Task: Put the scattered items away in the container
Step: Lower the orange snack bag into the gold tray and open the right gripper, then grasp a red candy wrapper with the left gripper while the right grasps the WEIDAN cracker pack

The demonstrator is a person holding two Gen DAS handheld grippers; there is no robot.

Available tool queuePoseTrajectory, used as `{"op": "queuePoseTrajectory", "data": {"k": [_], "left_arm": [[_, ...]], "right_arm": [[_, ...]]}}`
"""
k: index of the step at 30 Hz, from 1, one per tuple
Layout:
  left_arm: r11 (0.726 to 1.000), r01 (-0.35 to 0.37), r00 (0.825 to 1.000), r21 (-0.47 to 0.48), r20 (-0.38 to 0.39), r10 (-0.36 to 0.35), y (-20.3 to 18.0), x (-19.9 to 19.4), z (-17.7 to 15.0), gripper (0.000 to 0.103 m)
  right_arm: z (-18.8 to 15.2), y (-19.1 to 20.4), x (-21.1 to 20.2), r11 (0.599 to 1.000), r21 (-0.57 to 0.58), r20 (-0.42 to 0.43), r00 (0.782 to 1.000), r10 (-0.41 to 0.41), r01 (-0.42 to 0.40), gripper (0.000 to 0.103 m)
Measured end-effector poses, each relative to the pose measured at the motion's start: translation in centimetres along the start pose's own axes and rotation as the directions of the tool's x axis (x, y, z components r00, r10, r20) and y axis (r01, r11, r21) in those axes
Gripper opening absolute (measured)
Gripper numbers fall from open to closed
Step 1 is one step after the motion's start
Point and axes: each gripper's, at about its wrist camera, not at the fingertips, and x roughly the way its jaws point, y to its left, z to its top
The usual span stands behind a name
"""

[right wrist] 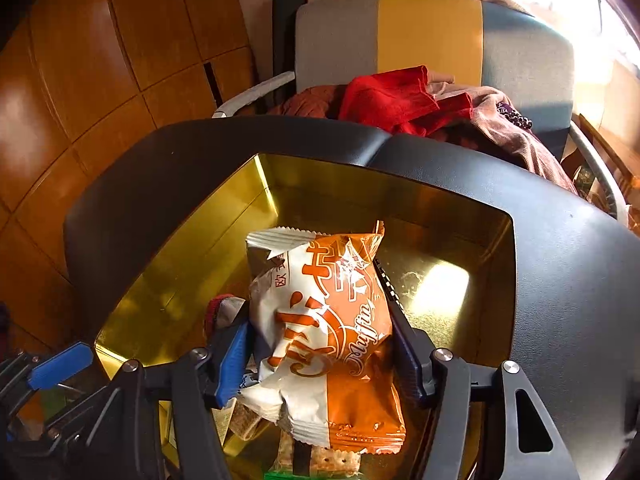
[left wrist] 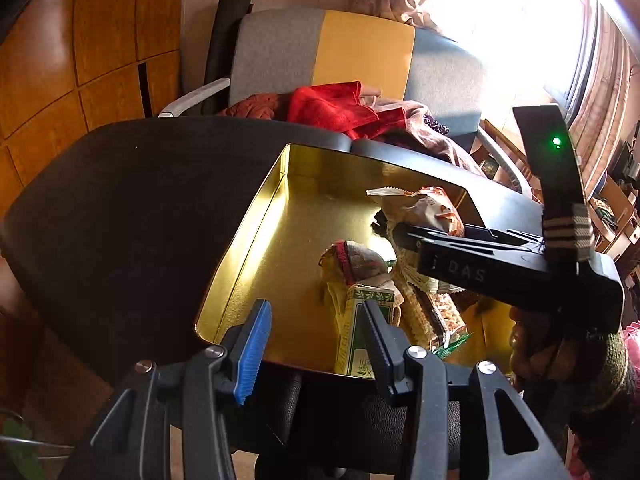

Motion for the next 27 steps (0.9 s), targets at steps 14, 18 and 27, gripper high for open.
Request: {"op": "queuePoseTrajectory", "data": {"k": [14,18,27], "left_arm": [[1.000,0.007,1.000,0.015,0.016,-0.007,-0.5,-0.9,0.3,0.047],[0.999,0.017,1.000,0.027,0.016,-0.018,-1.1,-1.1,0.4,0.047],[0.992,0.073,0.997,0.101,0.011,-0.074,-4.4,-1.4,0.6,0.047]], "right_arm": [[-0.1,-0.6,-2.3,0.998,0.055,0.067,0.997,0.026,-0.030,0.066],[-0.4,-1.4,-3.4,0.997,0.078,0.086,0.996,0.019,-0.026,0.066],[-3.6,-5.9,-7.0,0.982,0.189,0.127,0.990,-0.053,0.028,0.066]]}}
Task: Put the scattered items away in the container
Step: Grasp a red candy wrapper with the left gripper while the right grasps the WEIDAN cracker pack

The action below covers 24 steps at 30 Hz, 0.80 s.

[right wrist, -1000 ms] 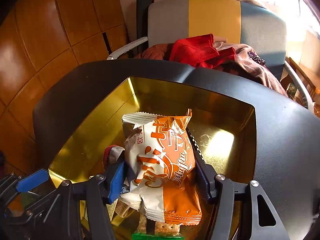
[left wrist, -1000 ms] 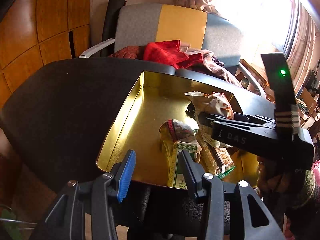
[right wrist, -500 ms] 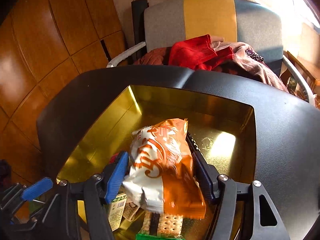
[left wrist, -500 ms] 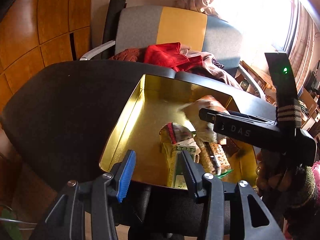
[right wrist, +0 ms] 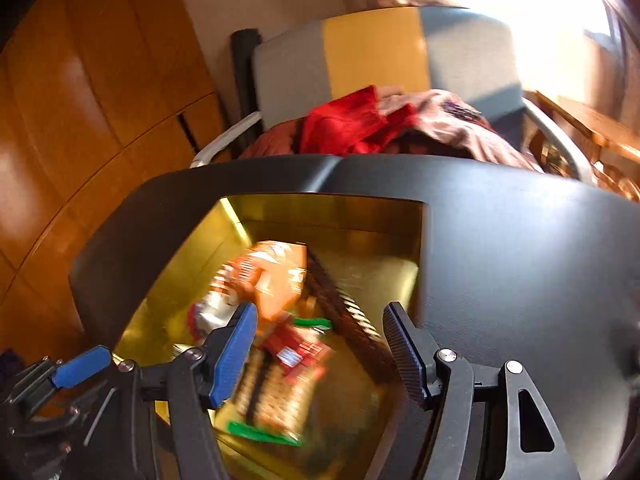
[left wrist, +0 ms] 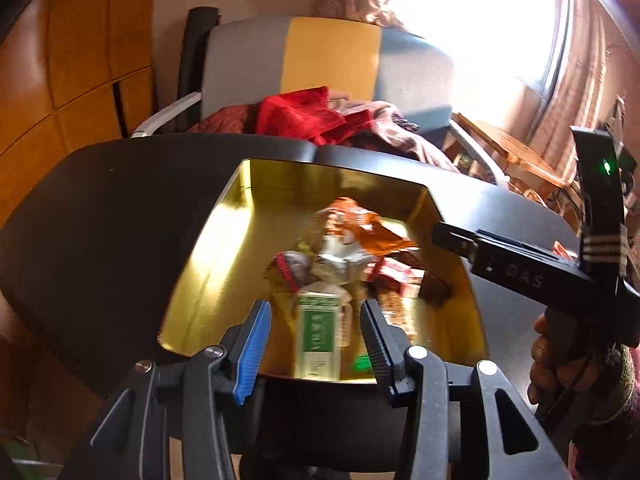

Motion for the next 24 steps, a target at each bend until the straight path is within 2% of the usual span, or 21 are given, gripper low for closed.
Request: {"op": "queuePoseTrajectory", "data": {"k": [6,10,14,17,20,24], "left_arm": [[0.992,0.083,0.996,0.095,-0.015,-0.082,-4.5,0.5,0.1,0.047],[0.975,0.148,0.989,0.164,-0.039,-0.143,-8.2,0.8,-0.1,0.047],[0.945,0.213,0.977,0.249,-0.072,-0.202,-12.4,1.3,-0.5,0.047],[0.910,0.264,0.964,0.321,-0.104,-0.243,-15.8,1.7,-1.1,0.048],[0.859,0.320,0.947,0.399,-0.144,-0.286,-19.4,2.2,-2.1,0.048],[0.757,0.415,0.909,0.505,-0.213,-0.357,-24.6,2.7,-4.0,0.048]], "right_arm": [[-2.8,-6.4,-4.3,0.985,0.129,0.028,0.993,-0.118,0.113,0.066],[-5.2,-11.4,-7.6,0.949,0.227,0.034,0.973,-0.230,0.217,0.066],[-8.0,-16.1,-11.4,0.897,0.321,0.034,0.943,-0.332,0.305,0.066],[-10.0,-19.7,-14.2,0.847,0.385,0.023,0.913,-0.407,0.368,0.066],[-12.1,-23.1,-16.8,0.795,0.443,0.006,0.886,-0.464,0.414,0.066],[-15.1,-27.0,-19.9,0.729,0.523,-0.018,0.860,-0.509,0.442,0.067]]}}
